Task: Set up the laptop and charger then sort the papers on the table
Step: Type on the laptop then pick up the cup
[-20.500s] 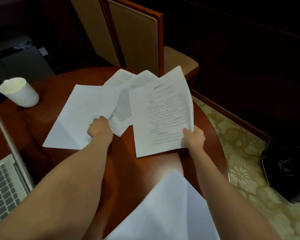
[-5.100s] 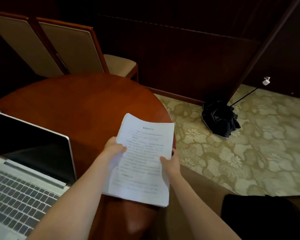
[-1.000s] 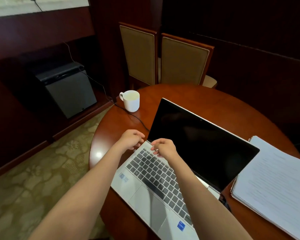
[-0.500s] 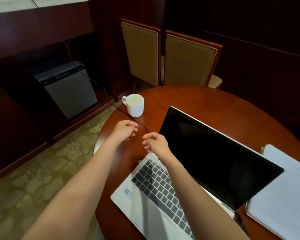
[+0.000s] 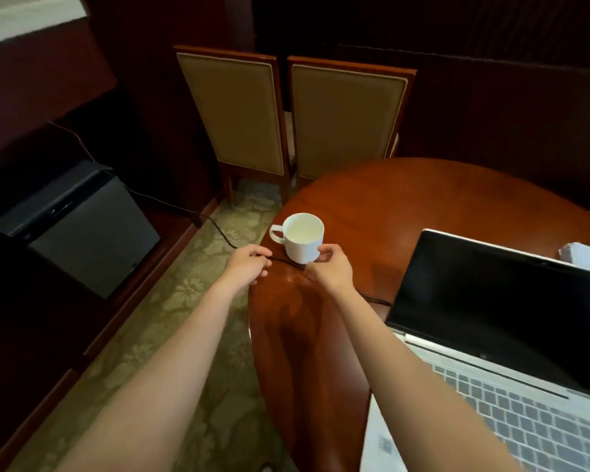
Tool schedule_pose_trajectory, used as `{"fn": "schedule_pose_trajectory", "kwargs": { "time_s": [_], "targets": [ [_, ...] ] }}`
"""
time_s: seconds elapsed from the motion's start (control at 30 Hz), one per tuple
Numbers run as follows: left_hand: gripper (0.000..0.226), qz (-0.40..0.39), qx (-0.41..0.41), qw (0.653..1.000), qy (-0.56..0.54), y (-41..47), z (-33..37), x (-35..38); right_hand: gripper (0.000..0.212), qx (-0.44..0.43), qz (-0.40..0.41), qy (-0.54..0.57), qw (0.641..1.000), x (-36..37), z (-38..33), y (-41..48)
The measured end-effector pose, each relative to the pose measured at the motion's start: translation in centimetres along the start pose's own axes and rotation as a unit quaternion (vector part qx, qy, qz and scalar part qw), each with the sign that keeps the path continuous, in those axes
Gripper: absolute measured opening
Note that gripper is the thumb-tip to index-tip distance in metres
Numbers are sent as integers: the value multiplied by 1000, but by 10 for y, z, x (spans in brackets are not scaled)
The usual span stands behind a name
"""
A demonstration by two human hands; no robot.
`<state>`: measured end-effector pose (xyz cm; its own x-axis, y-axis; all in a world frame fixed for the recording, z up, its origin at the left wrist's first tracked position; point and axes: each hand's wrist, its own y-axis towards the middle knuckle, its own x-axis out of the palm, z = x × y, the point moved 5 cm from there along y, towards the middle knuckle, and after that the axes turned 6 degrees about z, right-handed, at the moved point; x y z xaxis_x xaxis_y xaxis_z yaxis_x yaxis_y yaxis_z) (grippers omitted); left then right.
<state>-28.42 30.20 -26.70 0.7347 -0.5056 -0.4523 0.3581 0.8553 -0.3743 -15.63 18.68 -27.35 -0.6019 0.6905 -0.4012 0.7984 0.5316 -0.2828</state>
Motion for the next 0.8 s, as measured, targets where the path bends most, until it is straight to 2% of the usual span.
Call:
{"fn": "schedule_pose_trajectory", "kwargs": {
  "time_s": [0.13,0.33,0.5,0.63,0.8],
  "targets": [
    [31,-16,10,1000,22,18,4,-13,64,6,29,-21,999,3,-8,10],
    [41,-31,68,997,35,55,25,-3,92,-7,-2,-33,999,11,-10,36],
    [40,-80,75,991,76,71,24,16,95,-28,-34,3,999,19,-5,56],
    [31,-108,110,984,94,88,24,28,86,-61,-40,48,996,31,-5,65],
    [10,-104,154,978,95,102,18,36,89,-60,33,103,992,46,7,68]
  ]
}}
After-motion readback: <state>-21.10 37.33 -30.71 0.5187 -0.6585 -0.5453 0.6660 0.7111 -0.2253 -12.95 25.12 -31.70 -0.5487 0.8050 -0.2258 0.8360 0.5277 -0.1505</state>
